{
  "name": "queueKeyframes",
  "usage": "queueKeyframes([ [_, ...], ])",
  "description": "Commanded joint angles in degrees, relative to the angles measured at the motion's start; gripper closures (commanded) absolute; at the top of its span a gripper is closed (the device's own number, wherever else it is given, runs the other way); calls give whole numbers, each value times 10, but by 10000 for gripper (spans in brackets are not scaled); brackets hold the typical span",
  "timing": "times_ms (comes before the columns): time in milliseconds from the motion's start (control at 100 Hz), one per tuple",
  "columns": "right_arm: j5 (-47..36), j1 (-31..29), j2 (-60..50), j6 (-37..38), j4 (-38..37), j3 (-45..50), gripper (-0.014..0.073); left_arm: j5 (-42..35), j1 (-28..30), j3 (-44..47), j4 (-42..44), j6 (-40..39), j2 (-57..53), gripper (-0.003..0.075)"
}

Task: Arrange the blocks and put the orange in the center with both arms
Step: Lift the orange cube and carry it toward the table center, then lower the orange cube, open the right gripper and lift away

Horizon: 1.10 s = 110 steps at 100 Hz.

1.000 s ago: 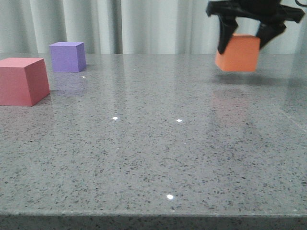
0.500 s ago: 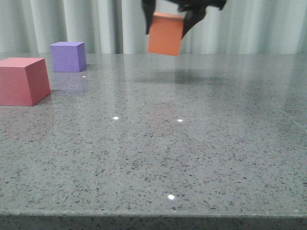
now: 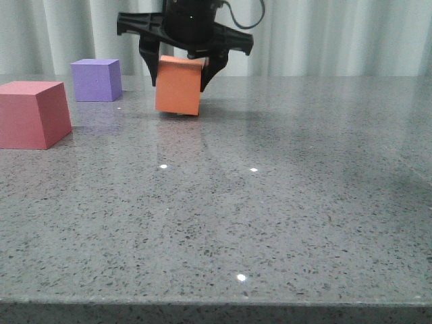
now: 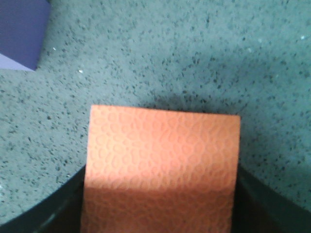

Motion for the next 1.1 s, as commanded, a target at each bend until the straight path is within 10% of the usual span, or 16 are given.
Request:
queueKeyframes([
  [0, -9, 2, -37, 0, -14, -20, 232, -46, 1, 24, -4, 1, -19, 741],
  [160, -10, 2, -37, 0, -14, -20, 209, -46, 1, 24, -4, 1, -19, 741],
  [350, -19, 2, -37, 0, -5, -20, -33, -46, 1, 24, -4, 1, -19, 741],
  [1090, 100, -80, -170, -234, 4, -59, -10, -46, 1, 24, -4, 1, -19, 741],
])
